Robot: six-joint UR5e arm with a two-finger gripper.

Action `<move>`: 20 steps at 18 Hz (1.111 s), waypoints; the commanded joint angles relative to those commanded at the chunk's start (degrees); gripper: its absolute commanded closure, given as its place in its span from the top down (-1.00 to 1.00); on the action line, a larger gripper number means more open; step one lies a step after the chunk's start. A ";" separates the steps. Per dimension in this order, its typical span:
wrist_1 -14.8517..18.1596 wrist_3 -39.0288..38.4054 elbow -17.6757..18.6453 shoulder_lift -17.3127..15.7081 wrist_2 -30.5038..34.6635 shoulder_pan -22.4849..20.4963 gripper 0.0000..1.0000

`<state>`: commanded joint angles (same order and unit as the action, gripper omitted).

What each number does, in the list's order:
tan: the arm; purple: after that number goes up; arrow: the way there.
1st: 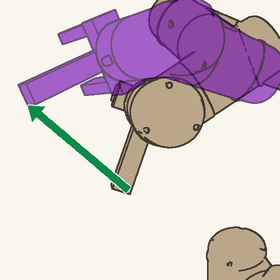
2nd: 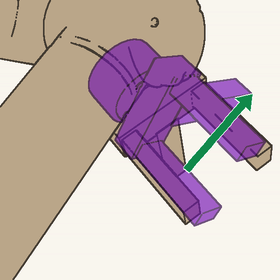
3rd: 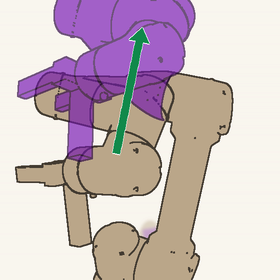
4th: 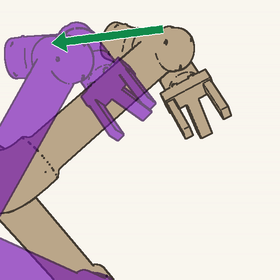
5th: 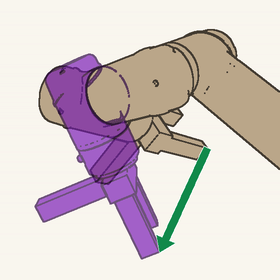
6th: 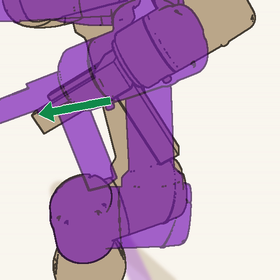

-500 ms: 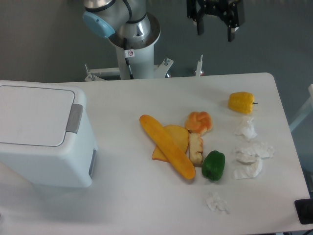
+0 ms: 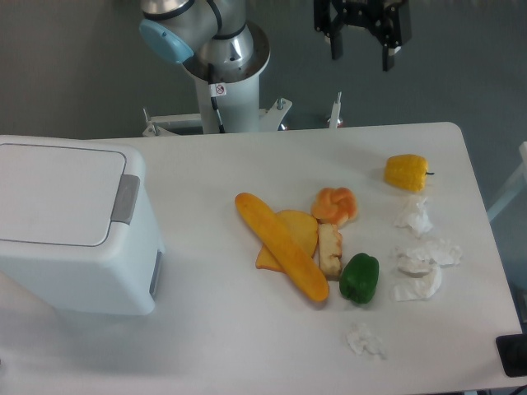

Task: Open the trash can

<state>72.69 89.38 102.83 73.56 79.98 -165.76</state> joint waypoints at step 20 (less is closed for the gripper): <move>0.35 -15.98 -0.97 -0.88 -9.93 4.39 1.00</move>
<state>73.04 73.41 101.87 72.69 70.05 -161.38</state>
